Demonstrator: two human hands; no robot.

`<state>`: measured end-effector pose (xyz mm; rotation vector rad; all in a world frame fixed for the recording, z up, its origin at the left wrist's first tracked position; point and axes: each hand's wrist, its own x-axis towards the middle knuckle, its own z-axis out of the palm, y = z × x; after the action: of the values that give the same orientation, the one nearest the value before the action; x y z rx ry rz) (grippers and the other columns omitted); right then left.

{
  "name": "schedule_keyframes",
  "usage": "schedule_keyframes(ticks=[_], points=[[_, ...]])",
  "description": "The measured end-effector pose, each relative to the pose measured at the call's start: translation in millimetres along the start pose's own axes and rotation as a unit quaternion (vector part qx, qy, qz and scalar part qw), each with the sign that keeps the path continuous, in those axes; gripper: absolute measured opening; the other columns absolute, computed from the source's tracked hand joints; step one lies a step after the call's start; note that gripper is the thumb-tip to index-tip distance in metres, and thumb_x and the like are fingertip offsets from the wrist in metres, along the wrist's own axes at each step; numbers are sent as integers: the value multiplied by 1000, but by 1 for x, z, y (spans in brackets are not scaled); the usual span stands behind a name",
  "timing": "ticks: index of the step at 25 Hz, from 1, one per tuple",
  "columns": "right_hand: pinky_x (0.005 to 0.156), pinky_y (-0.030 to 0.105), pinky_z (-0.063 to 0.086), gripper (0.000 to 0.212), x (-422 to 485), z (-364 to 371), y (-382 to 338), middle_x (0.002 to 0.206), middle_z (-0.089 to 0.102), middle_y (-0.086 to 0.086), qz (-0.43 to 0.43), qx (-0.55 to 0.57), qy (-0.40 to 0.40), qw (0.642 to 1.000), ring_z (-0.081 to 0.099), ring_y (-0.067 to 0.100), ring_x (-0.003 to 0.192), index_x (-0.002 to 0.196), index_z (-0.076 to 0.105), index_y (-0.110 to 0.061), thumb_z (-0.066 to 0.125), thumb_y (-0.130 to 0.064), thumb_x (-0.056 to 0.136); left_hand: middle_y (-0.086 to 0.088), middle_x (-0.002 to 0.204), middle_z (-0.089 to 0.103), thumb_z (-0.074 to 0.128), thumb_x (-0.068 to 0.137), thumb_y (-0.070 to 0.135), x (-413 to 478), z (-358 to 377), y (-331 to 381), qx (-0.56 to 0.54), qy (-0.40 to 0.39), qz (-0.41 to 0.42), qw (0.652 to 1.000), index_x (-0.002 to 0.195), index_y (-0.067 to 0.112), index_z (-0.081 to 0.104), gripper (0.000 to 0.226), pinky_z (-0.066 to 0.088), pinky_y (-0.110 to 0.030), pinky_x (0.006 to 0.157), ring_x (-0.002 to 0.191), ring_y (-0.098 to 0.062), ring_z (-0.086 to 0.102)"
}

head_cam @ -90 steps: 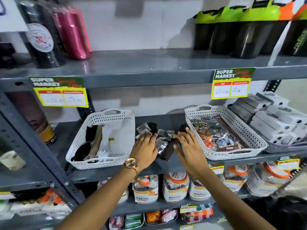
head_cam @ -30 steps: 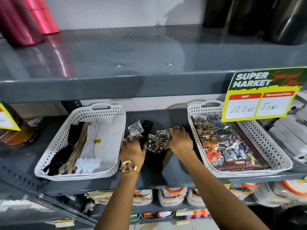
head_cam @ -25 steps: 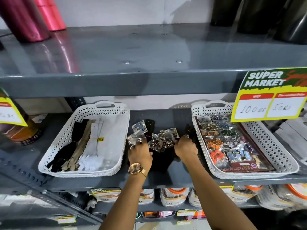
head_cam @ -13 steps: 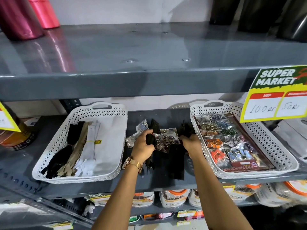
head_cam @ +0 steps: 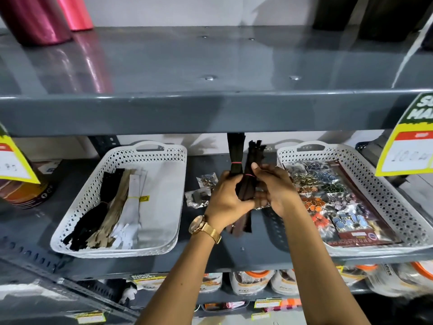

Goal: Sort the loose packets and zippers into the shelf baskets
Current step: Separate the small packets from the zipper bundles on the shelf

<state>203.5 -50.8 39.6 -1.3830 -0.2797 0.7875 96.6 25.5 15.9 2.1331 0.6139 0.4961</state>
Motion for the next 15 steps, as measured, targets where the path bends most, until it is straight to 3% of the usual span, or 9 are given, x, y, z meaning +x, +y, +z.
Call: schedule_keyframes(ticks=[2,3,5,6,9,12,13,15], points=[[49,30,60,17,7,8,4,66,73,3,-16,36,-34,999,70,17,57,82,64,-14,56,-22,94,-3,100,64,72,74,28,1,-9,0,26,26,22,999,104,26,64,32,53,-27,79,91,-16,63],[52,35,62,20,13,12,7,72,74,7,-35,2,-20,999,71,20,63,84,66,-13,53,-25,95,-6,101,64,69,77,23,1,-16,-2,43,42,21,998,105,24,62,28,54,-33,75,89,-22,64],[74,48,60,22,31,22,19,96,74,15,-104,-170,34,979,71,29,87,96,70,-11,52,-22,95,-7,113,59,64,80,20,2,-34,-9,116,84,-9,990,108,22,60,28,55,-37,74,92,-30,64],[86,49,56,22,39,30,28,108,71,17,-149,-289,38,945,67,32,100,103,70,-10,50,-17,95,-7,121,55,62,81,19,2,-43,-12,160,100,-30,982,111,22,58,31,54,-39,76,96,-33,63],[105,44,41,34,52,70,67,135,52,18,-209,-602,-59,768,46,36,126,122,57,-7,45,-18,92,-6,136,44,56,81,17,2,-63,-16,233,113,-72,963,121,22,52,40,50,-46,78,103,-41,59],[117,59,10,70,57,104,105,160,10,10,-157,-732,-133,650,3,39,146,148,22,-20,53,-32,87,-5,143,40,53,86,19,-1,-72,-21,231,113,-105,961,125,23,51,40,49,-47,86,110,-40,57],[117,62,4,76,58,109,112,161,2,8,-151,-764,-132,613,-4,39,146,150,13,-22,53,-37,87,-5,144,39,53,87,20,-2,-73,-24,226,110,-117,961,126,23,50,39,50,-48,89,112,-39,56],[115,65,1,71,62,109,116,162,-1,6,-158,-795,-106,576,-5,38,147,151,11,-24,47,-40,91,-6,144,40,54,87,22,-3,-74,-26,215,99,-131,963,126,24,51,39,50,-48,93,113,-39,56]])
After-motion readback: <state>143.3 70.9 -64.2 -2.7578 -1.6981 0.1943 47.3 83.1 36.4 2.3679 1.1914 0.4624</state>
